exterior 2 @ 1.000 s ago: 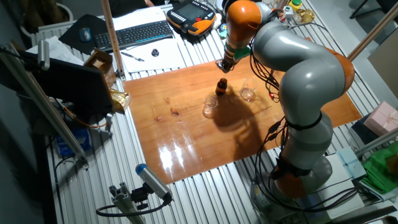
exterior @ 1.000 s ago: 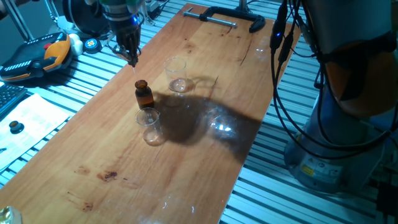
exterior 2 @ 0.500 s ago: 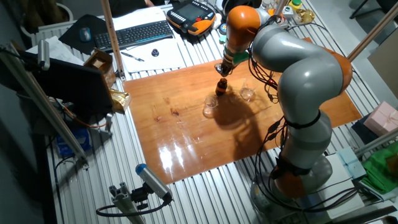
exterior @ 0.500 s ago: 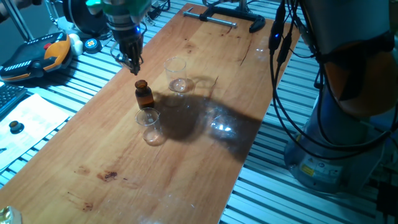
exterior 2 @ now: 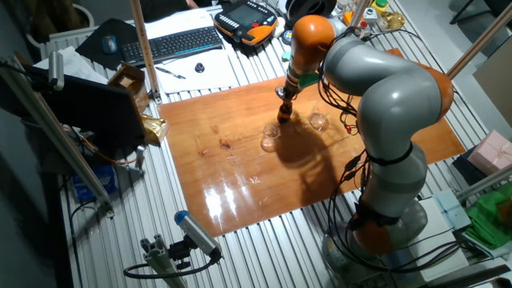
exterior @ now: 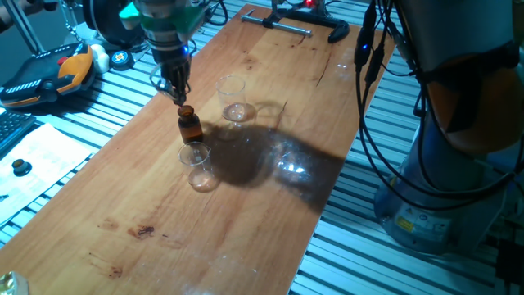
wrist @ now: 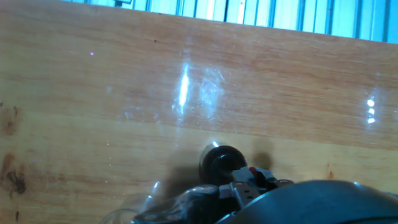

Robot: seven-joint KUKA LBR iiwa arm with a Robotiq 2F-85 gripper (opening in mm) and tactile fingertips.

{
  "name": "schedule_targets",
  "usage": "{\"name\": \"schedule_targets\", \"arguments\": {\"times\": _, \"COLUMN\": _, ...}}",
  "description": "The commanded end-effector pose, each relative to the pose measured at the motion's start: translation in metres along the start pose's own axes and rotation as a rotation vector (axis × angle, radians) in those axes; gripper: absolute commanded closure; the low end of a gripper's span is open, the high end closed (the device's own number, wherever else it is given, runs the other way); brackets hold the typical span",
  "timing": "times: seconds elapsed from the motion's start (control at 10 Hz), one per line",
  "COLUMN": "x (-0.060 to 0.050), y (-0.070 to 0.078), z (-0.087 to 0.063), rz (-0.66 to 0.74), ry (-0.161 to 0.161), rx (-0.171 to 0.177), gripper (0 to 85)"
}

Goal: Transfer liquid using a dropper

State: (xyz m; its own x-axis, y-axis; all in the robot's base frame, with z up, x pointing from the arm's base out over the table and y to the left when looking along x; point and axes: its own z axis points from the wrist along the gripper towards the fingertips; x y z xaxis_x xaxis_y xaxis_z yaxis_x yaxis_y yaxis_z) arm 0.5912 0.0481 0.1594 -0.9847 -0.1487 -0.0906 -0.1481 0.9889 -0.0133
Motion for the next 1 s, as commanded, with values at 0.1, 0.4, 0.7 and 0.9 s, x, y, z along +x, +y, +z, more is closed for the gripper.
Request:
{"name": "schedule_targets", "arguments": {"times": 0.1, "x": 0.001, "y": 0.0, "z": 0.003, "rz": -0.002, "ry": -0.006, "rx": 0.004, "gripper": 84.3}}
{"name": "schedule_targets", "arguments": {"times": 0.4, "x": 0.0, "y": 0.001, "z": 0.01, "rz": -0.004, "ry": -0.012, "rx": -0.004, "gripper": 84.3}}
{"name": "schedule_targets", "arguments": {"times": 0.7, "x": 0.0, "y": 0.002, "z": 0.011, "rz": -0.006, "ry": -0.002, "rx": 0.01, "gripper": 79.7}}
{"name": "schedule_targets", "arguments": {"times": 0.9, "x": 0.0, "y": 0.001, "z": 0.011, "rz": -0.007, "ry": 0.004, "rx": 0.029, "gripper": 66.7}}
